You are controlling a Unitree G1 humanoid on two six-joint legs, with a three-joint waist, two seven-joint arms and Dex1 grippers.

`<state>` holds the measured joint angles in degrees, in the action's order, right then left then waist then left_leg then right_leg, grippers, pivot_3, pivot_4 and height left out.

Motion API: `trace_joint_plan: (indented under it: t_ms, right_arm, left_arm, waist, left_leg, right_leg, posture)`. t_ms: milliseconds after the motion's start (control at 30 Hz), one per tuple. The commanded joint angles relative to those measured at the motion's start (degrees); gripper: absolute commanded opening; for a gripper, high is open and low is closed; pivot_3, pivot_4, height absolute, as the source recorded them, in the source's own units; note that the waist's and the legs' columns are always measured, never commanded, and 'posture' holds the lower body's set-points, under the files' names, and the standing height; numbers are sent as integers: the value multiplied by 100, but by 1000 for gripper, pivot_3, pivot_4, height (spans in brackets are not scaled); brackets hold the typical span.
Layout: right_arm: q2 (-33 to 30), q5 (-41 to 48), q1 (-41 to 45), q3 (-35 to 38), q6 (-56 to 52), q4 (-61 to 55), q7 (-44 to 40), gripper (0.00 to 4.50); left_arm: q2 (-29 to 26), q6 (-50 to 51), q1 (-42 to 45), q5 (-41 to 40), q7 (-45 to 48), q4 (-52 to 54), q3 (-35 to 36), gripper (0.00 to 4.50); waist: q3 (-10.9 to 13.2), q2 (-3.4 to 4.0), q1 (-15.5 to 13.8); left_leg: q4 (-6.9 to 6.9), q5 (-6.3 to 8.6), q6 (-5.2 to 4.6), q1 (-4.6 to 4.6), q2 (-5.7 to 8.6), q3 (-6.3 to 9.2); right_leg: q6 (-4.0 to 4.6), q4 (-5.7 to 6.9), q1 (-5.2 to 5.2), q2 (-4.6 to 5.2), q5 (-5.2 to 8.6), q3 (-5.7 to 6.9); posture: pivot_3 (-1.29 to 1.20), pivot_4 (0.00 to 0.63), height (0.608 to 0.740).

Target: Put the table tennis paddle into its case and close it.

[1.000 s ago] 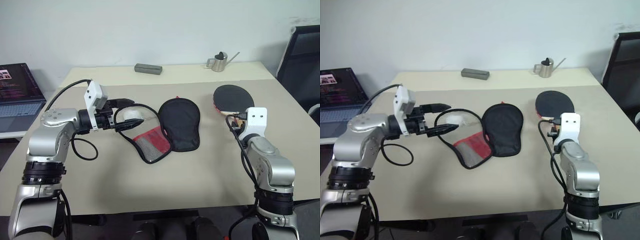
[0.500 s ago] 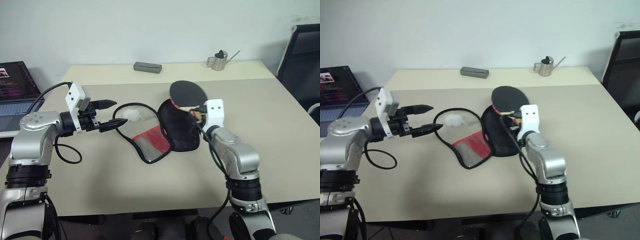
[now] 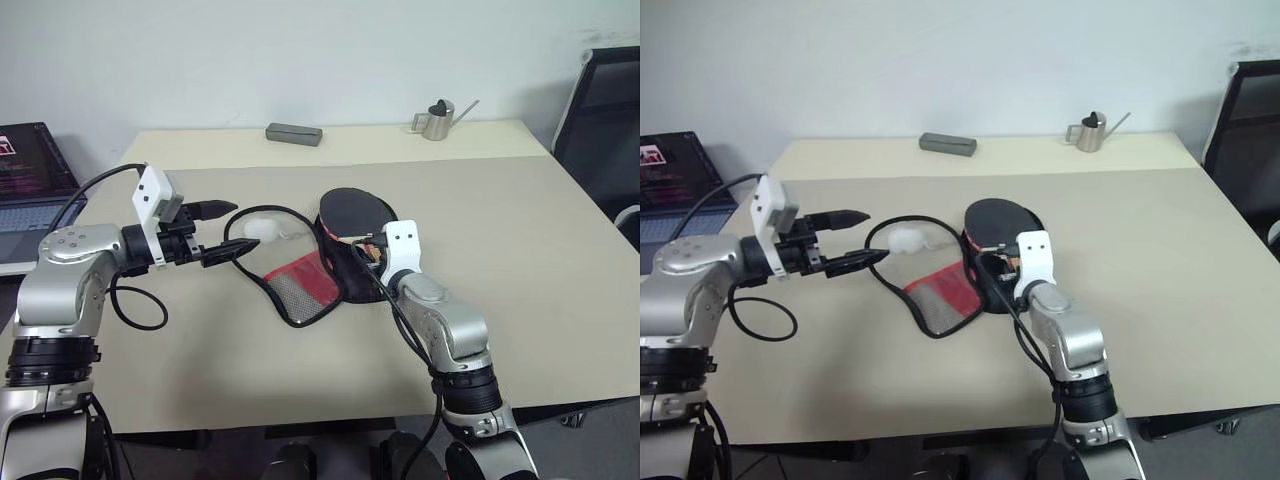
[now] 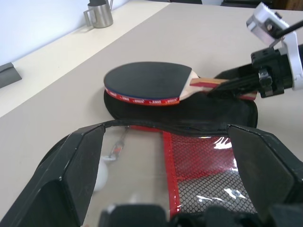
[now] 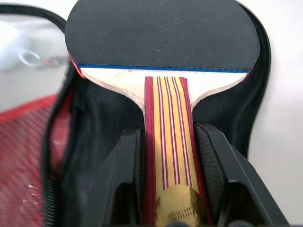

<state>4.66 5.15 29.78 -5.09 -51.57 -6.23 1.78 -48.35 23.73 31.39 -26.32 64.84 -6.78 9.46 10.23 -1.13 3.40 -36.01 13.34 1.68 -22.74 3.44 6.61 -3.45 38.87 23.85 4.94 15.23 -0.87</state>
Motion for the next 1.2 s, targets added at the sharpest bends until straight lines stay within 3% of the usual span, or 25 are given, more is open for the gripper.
trace_joint_plan:
  t_ms: [33, 700, 1000, 1200]
  right_arm:
    - [24, -115, 41, -60, 408, -12, 36, 1276]
    - [75, -247, -29, -307, 396, 113, -57, 1276]
    - [21, -261, 49, -352, 503, -30, -176, 4416]
    - [-54, -17, 258, -7, 569, -415, -362, 4465]
  left_arm:
    - [-75, 3, 84, -65, -32, 186, 135, 4500]
    - [-37, -81, 61, -52, -15, 140, 111, 4500]
    - [22, -198, 46, -12, -5, 60, 96, 4500]
    - [42, -264, -31, -20, -85, -36, 205, 4500]
  waist:
    - [0, 0, 1]
    - [0, 0, 1]
    - [0, -1, 0]
    - [0, -1, -1]
  left_leg:
    - [0, 0, 0, 0, 0, 0]
    - [0, 0, 0, 0, -1, -2]
    - [-2, 0, 0, 0, -1, -2]
    - [-2, 0, 0, 1, -1, -1]
  right_leg:
    - [0, 1, 1, 0, 0, 0]
    - [1, 2, 2, 0, 0, -1]
    - [1, 3, 1, 0, -1, -1]
    - [1, 4, 1, 0, -1, -1]
  posture:
    - [0, 150, 740]
    - [0, 150, 740]
    - [0, 150, 740]
    - [0, 150, 740]
